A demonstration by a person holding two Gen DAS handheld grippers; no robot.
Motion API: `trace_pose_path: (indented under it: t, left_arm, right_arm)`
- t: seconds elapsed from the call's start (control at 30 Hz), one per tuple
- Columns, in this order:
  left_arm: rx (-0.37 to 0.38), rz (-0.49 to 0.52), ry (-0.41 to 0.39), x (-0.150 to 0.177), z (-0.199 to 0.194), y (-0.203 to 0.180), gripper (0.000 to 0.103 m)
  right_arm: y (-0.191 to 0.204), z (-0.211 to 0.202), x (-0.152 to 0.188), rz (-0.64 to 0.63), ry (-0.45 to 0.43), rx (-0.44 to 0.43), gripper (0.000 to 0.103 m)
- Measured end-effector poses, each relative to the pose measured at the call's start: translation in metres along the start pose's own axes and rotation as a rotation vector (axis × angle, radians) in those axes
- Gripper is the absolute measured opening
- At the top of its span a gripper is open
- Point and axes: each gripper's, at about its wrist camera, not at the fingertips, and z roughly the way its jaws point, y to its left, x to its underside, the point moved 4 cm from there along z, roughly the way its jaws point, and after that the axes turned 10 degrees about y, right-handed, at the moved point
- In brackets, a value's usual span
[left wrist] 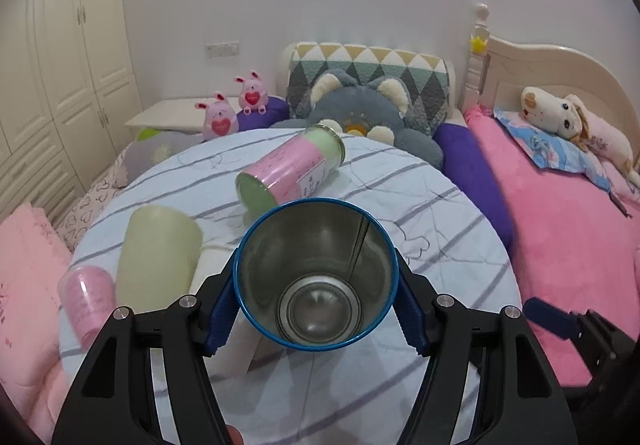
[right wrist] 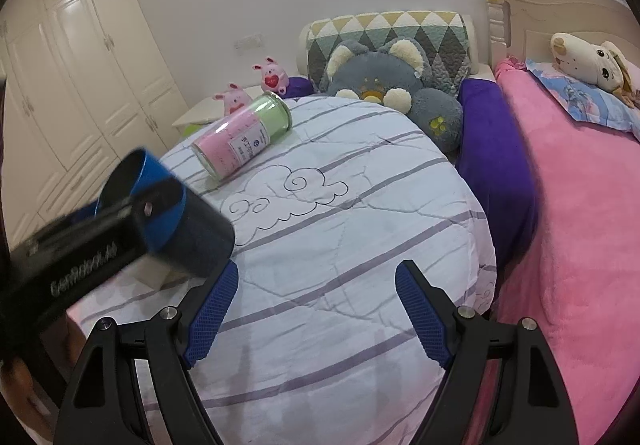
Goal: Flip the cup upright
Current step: 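Rotate the blue can upright with the left gripper, open end up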
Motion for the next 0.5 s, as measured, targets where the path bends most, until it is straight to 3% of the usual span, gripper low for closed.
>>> trace_pose_path:
  t: [0.5]
  left_arm:
    - [0.030, 0.020, 0.022, -0.013, 0.023, -0.024, 0.068]
  right_arm:
    - [0.005, 0.013, -0.005, -0.039, 0.033, 0.007, 0.083]
